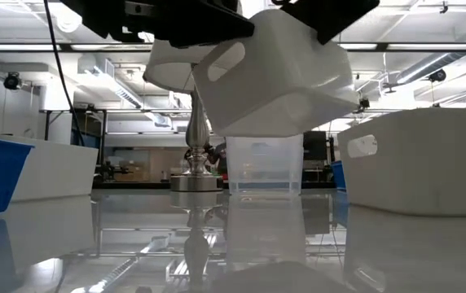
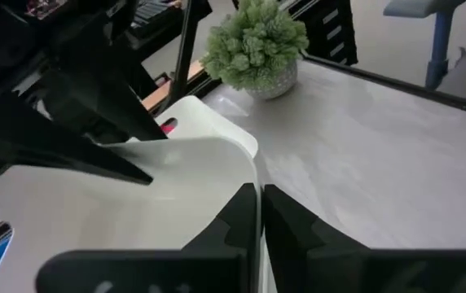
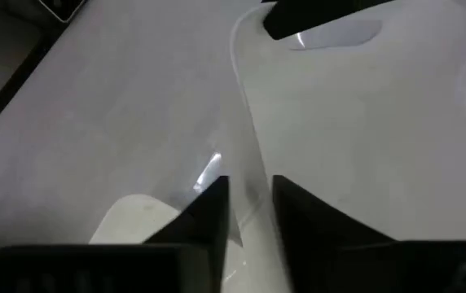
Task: Stack baskets by color
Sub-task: Stack the top right white bin on the top left white bin
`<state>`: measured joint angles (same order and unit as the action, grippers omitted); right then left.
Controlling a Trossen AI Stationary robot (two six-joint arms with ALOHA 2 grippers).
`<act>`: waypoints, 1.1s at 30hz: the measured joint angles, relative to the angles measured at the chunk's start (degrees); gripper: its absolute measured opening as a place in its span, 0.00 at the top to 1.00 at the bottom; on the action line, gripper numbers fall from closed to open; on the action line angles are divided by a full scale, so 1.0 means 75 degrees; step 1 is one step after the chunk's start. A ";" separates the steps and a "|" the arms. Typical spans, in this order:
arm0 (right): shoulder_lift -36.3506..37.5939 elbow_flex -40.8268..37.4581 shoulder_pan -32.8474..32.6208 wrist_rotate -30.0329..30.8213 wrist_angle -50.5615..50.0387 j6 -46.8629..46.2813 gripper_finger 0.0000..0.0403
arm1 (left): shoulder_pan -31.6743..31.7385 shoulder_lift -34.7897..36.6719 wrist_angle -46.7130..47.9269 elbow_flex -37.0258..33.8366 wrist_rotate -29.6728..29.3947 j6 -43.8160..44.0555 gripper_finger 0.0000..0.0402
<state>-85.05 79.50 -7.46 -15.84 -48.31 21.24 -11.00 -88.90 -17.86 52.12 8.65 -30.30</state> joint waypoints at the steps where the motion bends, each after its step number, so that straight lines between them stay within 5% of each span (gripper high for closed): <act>1: 0.0038 0.0000 0.0000 0.0000 0.0040 0.0040 0.73 | -0.0028 0.0050 0.0037 0.0000 -0.0051 0.0022 1.00; 9: 0.0723 0.0061 0.0000 -0.0003 0.0152 0.0023 0.54 | -0.0385 0.0340 0.0800 0.0137 -0.0959 0.0227 1.00; 16: 0.1754 -0.0302 -0.0003 -0.0021 0.0644 -0.0031 0.53 | -0.1356 0.1062 0.3822 0.0711 -0.3408 0.1130 1.00; 21: 0.2399 -0.0912 -0.0005 -0.0017 0.1295 0.0097 0.56 | -0.2198 0.1762 0.6424 0.1040 -0.4564 0.3027 1.00; 26: 0.2828 -0.1569 -0.0006 -0.0013 0.2057 0.0056 0.57 | -0.2783 0.2456 0.8455 0.1163 -0.4866 0.5000 1.00; 33: 0.3200 -0.2411 -0.0006 -0.0008 0.2943 -0.0091 0.57 | -0.2912 0.3304 0.9788 0.1147 -0.5016 0.5369 1.00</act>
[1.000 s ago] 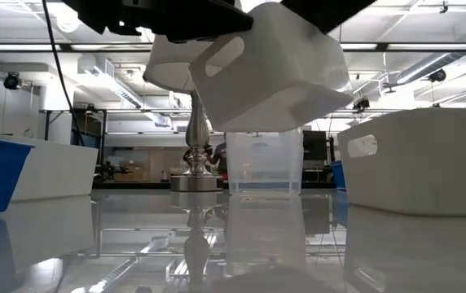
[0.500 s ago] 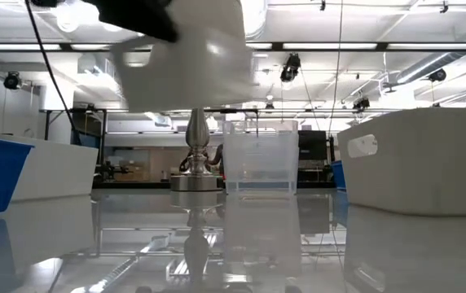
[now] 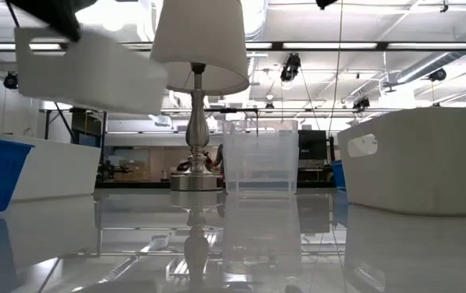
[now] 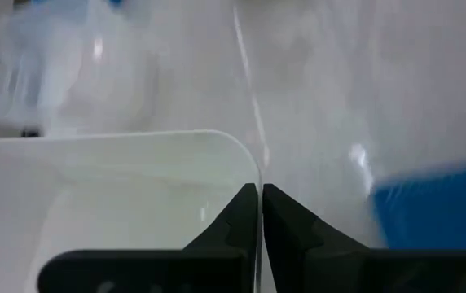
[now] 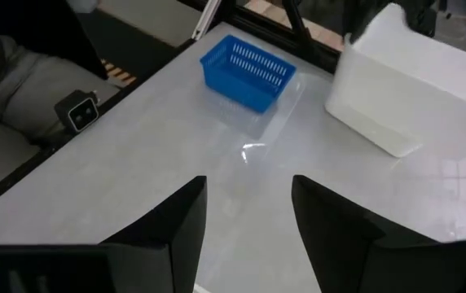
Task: Stack baskets by color
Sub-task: Stack the top right white bin on the top left white bin
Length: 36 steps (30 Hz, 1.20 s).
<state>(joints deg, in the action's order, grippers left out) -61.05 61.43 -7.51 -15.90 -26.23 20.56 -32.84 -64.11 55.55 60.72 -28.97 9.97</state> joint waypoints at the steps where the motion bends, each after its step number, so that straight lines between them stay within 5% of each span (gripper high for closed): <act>1: 0.0040 -0.0093 0.0001 0.0001 0.0065 -0.0026 0.57 | 0.0000 0.0081 0.0412 -0.0009 0.0004 0.0004 1.00; 7: 0.0191 -0.0650 0.0000 -0.0003 0.0413 -0.0324 0.57 | -0.0044 0.0514 0.2324 -0.0062 0.0220 0.1012 1.00; 14: 0.0236 -0.1010 0.0000 -0.0003 0.0731 -0.0455 0.57 | -0.0126 0.0835 0.2475 -0.0383 0.1382 0.1623 1.00; 36: 0.0226 -0.1078 0.0000 -0.0021 0.1075 -0.0233 0.57 | -0.0140 0.0765 0.2356 -0.1004 0.1024 0.2625 1.00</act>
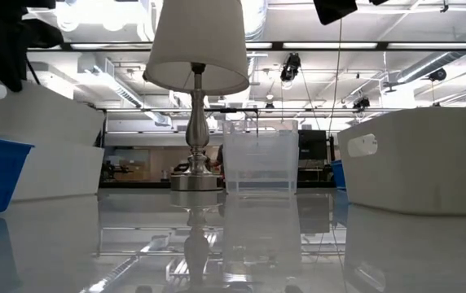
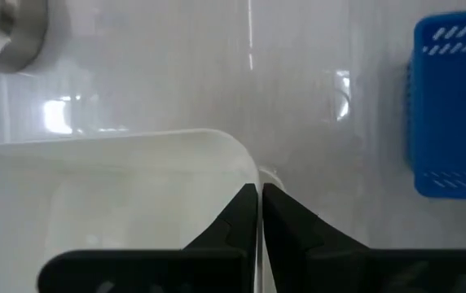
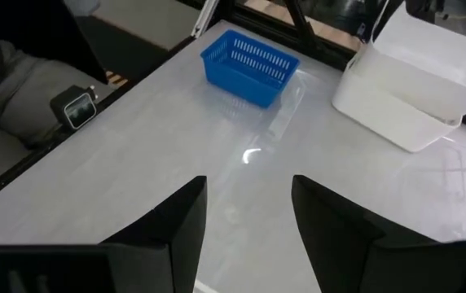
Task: Stack baskets by color
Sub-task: Stack the top right white bin on the top left white bin, then stack the bottom blue bin on the blue bin
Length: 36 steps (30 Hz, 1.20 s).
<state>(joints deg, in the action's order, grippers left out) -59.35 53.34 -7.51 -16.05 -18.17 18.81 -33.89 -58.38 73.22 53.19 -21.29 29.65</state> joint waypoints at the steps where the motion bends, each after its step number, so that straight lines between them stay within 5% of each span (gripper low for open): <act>1: 0.0000 0.0000 0.0000 0.0000 0.0020 0.0000 0.57 | 0.0000 -0.0012 -0.0057 0.0000 -0.0041 -0.0014 1.00; 10: 0.0000 0.0000 0.0000 -0.0083 0.0072 -0.0142 0.57 | 0.0003 -0.0014 -0.0159 -0.0015 -0.0220 -0.0032 0.97; 22: 0.0000 0.0000 0.0001 -0.0088 -0.0027 -0.0233 0.57 | 0.0003 -0.0014 -0.0465 0.0042 -0.0457 -0.0008 0.70; 36: 0.0000 -0.0904 -0.0003 -0.0085 0.0773 -0.0615 0.57 | 0.0003 -0.0760 -0.1184 -0.0015 -0.0863 0.0003 0.68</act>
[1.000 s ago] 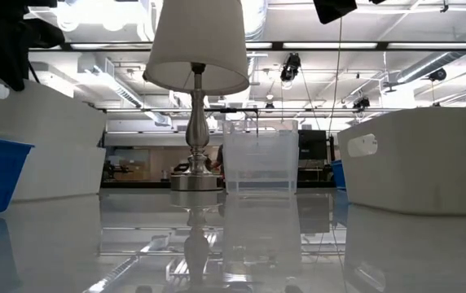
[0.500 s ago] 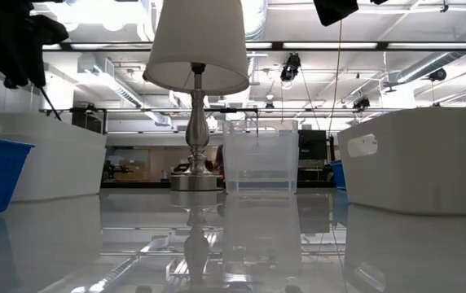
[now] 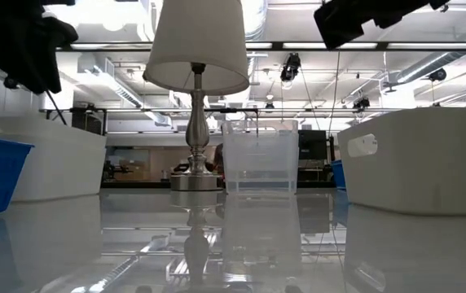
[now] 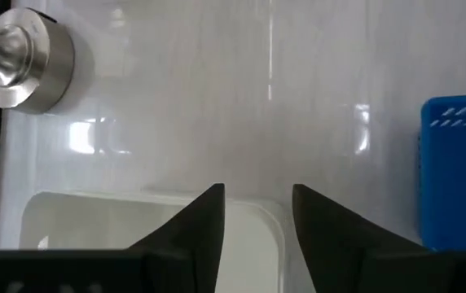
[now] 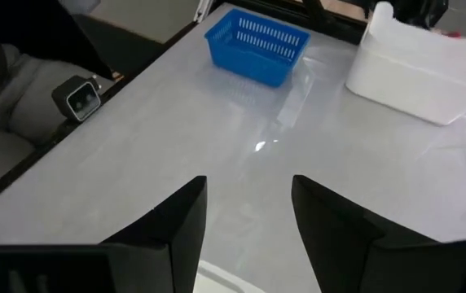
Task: Stack baskets by color
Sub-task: Stack the bottom blue bin on the blue bin
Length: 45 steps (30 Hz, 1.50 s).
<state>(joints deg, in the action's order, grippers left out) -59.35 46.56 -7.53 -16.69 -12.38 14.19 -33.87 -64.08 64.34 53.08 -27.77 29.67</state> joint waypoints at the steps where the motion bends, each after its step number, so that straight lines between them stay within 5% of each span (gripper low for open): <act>1: 0.0000 -0.0068 0.0000 0.0003 0.0110 -0.0141 0.57 | 0.0000 -0.0120 -0.0080 0.0000 -0.0070 -0.0002 0.68; 10: 0.0003 -0.0198 -0.0017 0.0660 0.0178 -0.1536 0.57 | 0.0000 -0.0609 -0.1399 0.0240 -0.1329 -0.0661 0.68; 18: 0.0000 -0.0198 -0.0017 0.0887 0.0092 -0.1604 0.57 | -0.0017 -0.0817 -0.3123 0.0236 0.0437 -0.0778 0.68; 27: -0.0003 -0.0192 -0.0015 0.0889 0.0092 -0.1407 0.57 | -0.0052 -0.1885 -0.2889 0.0230 0.2533 0.0037 0.78; 36: -0.0003 -0.0189 -0.0015 0.0842 0.0090 -0.1497 0.57 | -0.0040 -0.1946 -0.2368 0.0216 0.2803 0.2311 0.78; 45: -0.0003 -0.0180 -0.0015 0.0833 0.0148 -0.1601 0.57 | -0.0049 -0.2216 -0.2740 -0.0047 0.2006 0.0611 0.69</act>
<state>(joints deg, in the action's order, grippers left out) -59.37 45.21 -7.64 -10.44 -11.27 2.19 -34.23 -80.70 43.79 52.73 -12.72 34.25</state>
